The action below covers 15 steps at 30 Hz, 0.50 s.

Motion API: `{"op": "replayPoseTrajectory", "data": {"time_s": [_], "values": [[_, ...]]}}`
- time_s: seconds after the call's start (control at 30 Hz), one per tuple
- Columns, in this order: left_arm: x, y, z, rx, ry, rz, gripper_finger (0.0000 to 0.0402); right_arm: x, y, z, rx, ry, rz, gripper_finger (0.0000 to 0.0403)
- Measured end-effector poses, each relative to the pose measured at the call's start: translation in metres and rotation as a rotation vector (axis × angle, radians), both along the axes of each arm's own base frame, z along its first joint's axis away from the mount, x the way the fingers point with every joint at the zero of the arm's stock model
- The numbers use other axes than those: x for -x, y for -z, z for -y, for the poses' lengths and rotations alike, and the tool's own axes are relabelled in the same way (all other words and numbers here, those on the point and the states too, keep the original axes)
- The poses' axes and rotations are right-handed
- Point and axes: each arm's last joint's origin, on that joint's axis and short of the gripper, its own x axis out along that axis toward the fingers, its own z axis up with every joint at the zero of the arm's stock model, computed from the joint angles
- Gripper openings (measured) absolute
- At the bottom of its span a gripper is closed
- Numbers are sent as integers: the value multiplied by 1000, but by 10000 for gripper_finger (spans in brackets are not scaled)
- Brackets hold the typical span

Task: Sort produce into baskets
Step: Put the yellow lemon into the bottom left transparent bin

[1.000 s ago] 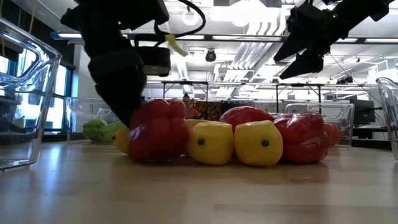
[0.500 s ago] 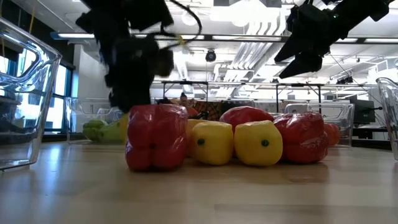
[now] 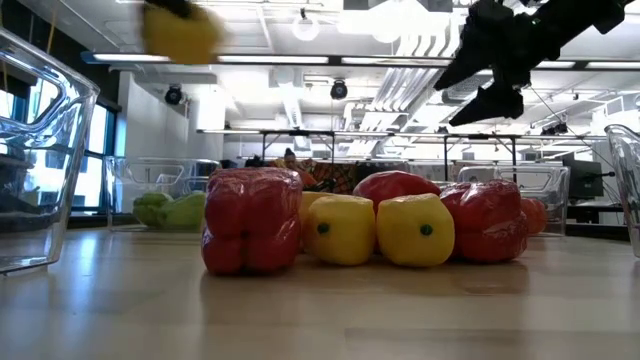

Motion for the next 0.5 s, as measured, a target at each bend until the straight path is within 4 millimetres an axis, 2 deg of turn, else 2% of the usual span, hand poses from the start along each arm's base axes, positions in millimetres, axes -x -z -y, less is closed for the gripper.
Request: {"op": "replayPoseTrajectory", "data": {"time_s": [0.13, 0.27, 0.37, 0.5], "values": [[29, 5, 49, 60, 128, -162, 150, -4, -5, -6, -53, 3, 71, 369], [55, 7, 94, 82, 168, -173, 152, -8, -11, -15, -100, -14, 159, 369], [71, 7, 114, 50, 133, -125, 157, -11, -18, -22, -140, -7, 243, 369], [87, 7, 127, -22, 167, -56, 162, -13, -27, -32, -142, 23, 358, 369]]}}
